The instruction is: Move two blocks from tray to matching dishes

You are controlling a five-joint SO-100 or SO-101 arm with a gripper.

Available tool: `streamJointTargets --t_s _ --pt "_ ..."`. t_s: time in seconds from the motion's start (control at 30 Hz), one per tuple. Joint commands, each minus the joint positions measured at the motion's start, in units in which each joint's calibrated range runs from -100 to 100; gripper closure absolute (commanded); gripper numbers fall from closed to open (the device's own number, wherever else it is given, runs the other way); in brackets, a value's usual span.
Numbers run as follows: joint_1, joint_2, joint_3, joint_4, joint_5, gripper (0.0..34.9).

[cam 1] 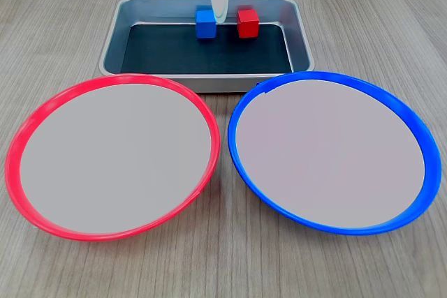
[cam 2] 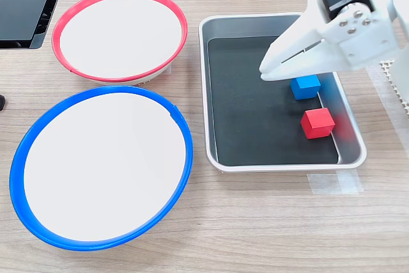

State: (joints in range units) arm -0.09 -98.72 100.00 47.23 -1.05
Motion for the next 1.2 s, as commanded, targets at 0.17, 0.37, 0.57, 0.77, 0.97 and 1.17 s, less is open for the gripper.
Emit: streamJointTargets --t_s 0.17,0.37,0.57,0.77,0.97,1.17 --pt "-1.7 -0.3 0.0 -0.5 3.5 34.6" --pt "0.9 20.2 -20.0 8.7 24.3 33.0" --pt "5.6 47.8 -44.2 28.6 45.5 19.7" --pt "8.1 56.9 -44.3 26.9 56.8 15.3" --pt "12.2 61.3 -40.6 22.1 61.6 15.8" --pt "12.8 64.3 -32.0 12.7 61.9 15.8"
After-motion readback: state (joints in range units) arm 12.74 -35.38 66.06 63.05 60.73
